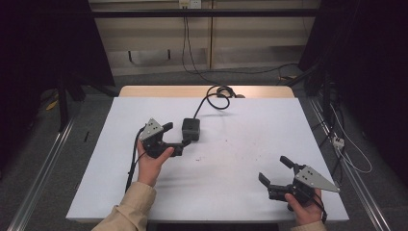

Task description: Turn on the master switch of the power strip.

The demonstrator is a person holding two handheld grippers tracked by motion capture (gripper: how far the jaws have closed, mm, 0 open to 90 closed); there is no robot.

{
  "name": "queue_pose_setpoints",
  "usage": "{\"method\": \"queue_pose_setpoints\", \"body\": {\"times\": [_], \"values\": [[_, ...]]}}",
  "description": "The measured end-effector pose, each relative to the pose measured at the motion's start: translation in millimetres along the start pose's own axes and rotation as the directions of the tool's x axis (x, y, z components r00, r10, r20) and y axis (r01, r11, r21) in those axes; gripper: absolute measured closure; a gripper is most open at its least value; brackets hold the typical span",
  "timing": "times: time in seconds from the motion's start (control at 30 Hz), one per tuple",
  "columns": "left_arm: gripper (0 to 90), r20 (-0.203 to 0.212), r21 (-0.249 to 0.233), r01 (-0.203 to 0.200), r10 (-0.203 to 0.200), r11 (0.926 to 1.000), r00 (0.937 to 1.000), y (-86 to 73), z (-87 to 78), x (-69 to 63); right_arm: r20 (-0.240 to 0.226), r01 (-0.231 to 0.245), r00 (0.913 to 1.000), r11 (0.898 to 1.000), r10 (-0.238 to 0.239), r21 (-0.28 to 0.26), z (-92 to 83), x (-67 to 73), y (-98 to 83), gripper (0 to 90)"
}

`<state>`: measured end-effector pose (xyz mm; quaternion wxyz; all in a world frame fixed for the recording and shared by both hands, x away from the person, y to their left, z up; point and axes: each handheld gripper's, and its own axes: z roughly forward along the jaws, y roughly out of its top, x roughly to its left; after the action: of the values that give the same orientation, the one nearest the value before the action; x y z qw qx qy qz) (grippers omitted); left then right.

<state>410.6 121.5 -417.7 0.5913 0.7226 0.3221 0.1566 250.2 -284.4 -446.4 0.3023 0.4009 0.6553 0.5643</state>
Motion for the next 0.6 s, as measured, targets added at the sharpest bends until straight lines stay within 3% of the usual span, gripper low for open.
{"method": "queue_pose_setpoints", "body": {"times": [0.6], "values": [[6.7, -0.02, 0.004, 0.012, -0.012, 0.9999, 0.9997, 6.4, 13.6, 6.2, 0.004, -0.005, 1.0, 1.0, 0.005, -0.005, -0.4, -0.6, 0.4, 2.2]]}}
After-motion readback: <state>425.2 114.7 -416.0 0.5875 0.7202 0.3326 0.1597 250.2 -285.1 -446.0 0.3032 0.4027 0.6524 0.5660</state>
